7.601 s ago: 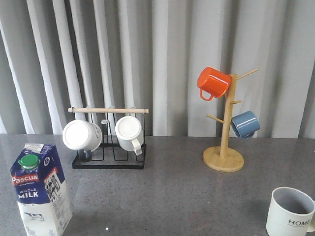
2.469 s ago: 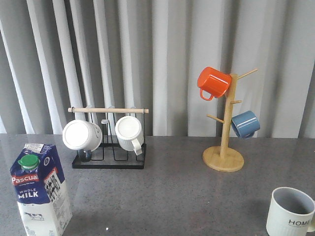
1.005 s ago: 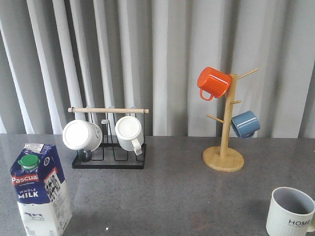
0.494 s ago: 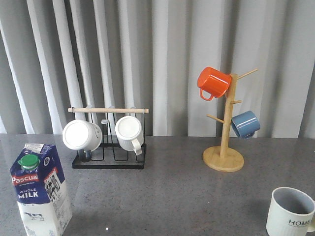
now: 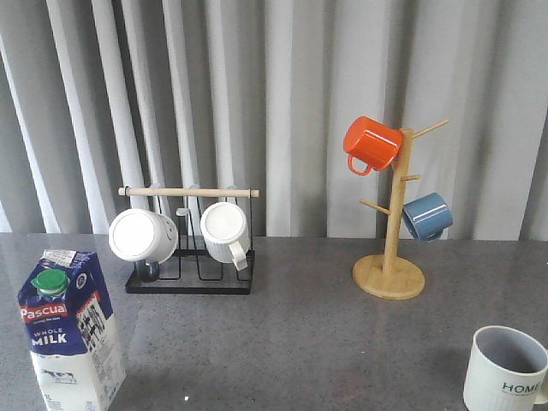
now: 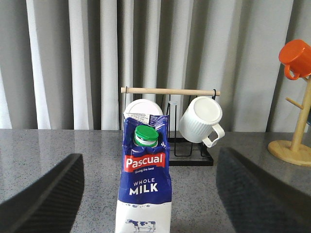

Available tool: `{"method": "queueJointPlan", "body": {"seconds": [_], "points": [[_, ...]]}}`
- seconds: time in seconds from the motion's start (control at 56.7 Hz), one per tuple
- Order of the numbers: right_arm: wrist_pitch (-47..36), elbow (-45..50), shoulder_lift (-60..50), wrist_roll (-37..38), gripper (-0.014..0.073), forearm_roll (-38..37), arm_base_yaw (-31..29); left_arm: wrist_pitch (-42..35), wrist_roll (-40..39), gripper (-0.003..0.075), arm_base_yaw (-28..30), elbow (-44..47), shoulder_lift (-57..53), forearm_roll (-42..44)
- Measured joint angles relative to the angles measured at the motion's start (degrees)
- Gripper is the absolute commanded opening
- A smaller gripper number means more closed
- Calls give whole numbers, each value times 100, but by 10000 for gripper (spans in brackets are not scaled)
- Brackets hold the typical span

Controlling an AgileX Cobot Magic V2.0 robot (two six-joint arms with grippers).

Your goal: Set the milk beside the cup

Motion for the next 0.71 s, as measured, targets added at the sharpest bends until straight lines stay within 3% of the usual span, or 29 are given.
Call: {"method": "queueJointPlan", "body": {"seconds": [0.353,0.705], "points": [[-532,-13,759,-23,441,0,0,0,0,533,0,0,0,0],[-697,-676,1841,-23,441,6,-6,0,0,533,0,0,0,0]]}}
